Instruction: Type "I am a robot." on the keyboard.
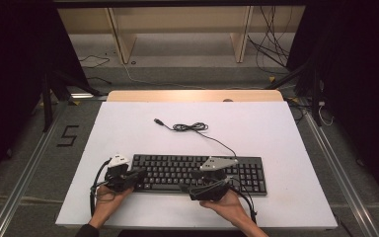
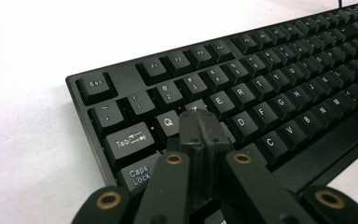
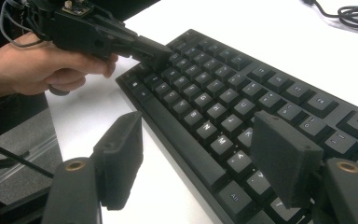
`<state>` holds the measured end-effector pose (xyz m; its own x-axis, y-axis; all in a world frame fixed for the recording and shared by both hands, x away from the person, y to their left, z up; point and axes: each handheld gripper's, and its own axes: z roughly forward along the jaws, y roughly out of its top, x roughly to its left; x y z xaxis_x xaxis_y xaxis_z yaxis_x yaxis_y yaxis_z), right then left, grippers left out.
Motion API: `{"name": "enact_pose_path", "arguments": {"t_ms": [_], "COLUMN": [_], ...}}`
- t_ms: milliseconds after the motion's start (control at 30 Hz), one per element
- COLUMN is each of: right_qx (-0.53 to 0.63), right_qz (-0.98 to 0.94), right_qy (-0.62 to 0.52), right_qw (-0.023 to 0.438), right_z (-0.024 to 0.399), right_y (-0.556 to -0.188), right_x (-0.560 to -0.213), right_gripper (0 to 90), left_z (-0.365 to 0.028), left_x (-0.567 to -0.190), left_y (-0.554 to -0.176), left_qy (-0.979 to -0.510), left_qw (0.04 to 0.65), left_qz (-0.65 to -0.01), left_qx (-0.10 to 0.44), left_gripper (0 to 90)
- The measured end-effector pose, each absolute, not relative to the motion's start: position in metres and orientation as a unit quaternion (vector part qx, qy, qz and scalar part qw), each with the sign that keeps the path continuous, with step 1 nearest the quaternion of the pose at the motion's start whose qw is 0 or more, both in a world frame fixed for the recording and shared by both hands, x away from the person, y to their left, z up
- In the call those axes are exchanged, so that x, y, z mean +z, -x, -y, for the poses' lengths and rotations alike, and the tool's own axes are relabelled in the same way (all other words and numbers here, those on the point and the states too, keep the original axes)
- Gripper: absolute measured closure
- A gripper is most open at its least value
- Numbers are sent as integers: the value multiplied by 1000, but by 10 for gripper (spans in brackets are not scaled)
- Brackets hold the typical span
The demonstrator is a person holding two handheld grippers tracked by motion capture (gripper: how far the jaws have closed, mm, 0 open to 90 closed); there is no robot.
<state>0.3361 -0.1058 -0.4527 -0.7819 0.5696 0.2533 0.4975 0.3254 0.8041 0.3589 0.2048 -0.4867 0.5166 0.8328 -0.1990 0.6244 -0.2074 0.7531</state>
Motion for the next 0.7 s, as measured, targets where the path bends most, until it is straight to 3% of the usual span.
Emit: {"name": "enact_pose_path", "arguments": {"t_ms": [700], "right_qx": [481], "right_qz": [-810], "right_qy": [-332], "right_qw": [42], "right_z": [107], "right_y": [-338], "right_x": [-453], "right_gripper": [348], "left_z": [-208], "left_x": [-483], "left_y": [-357], "left_qy": [-758], "left_qw": [431], "left_qz": [-473], "left_qx": [127], "left_gripper": [851]}}
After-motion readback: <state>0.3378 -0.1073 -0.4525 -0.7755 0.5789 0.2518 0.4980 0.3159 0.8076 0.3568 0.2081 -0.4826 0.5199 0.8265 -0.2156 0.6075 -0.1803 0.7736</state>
